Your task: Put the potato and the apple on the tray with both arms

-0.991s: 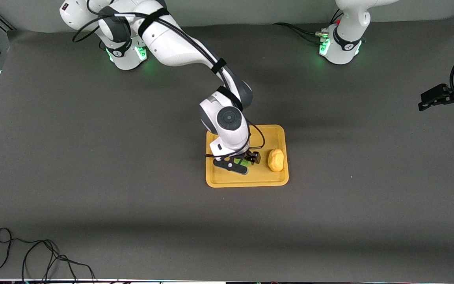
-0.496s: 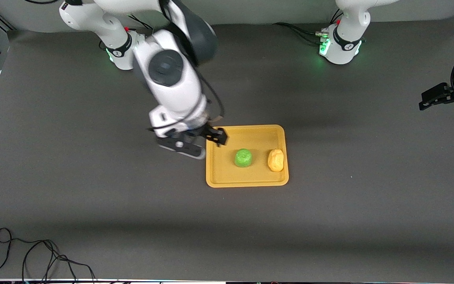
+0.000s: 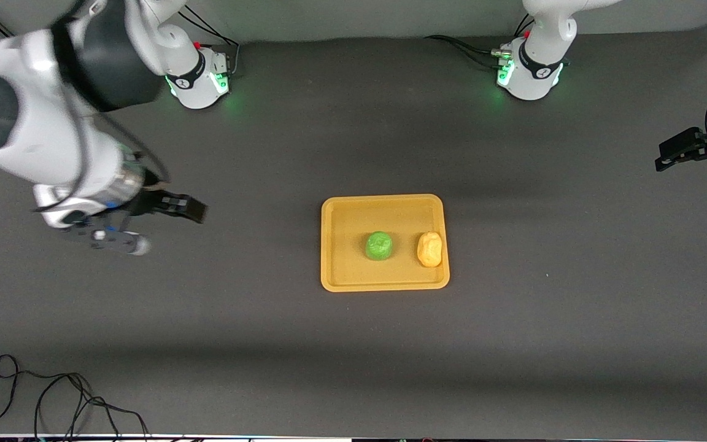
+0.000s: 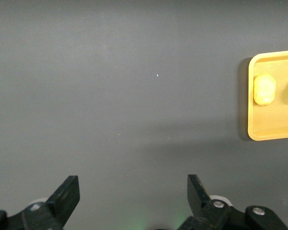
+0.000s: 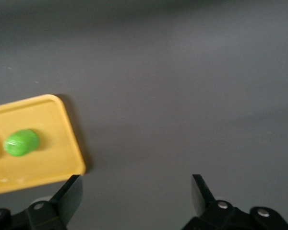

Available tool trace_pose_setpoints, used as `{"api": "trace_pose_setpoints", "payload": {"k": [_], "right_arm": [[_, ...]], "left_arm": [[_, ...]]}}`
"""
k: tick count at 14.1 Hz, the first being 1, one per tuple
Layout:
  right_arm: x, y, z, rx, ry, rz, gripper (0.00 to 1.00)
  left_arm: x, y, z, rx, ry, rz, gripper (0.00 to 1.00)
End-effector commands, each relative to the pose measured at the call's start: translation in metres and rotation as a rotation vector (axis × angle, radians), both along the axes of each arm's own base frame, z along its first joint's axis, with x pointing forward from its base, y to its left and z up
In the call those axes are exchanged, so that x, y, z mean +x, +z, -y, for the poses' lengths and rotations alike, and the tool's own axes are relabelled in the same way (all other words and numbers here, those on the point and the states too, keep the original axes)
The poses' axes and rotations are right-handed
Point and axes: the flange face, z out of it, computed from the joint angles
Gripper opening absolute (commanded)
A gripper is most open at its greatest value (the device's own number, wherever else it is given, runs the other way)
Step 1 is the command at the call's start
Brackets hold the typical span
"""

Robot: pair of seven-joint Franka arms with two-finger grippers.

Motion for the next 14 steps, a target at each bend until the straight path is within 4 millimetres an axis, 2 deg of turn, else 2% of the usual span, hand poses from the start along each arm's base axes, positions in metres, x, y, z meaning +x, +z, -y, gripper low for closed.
{"api": "trace_pose_setpoints", "payload": {"k": [1, 4, 6, 9, 14], "right_arm": [[-0.025, 0.021, 0.065, 0.032, 0.080, -0.007, 1.00], [-0.044, 0.027, 0.146, 0.056, 0.077, 0.001, 1.00], [-0.054, 0.027, 0.174, 0.047, 0.076, 0.001, 1.00], [-0.064, 0.024, 0.184, 0.049, 0.071, 0.020, 1.00], [-0.051, 0.036, 0.182, 0.041, 0.077, 0.050, 1.00]], "left_arm": [[-0.007, 0.008, -0.001, -0.009, -0.018, -0.006, 1.00], [-0.007, 0.009, -0.001, -0.008, -0.024, -0.008, 1.00], [-0.007, 0.008, -0.001, -0.008, -0.024, -0.010, 1.00], [-0.006, 0.012, -0.002, -0.014, -0.023, 0.000, 1.00], [-0.005, 0.011, -0.002, -0.012, -0.023, -0.001, 1.00]]}}
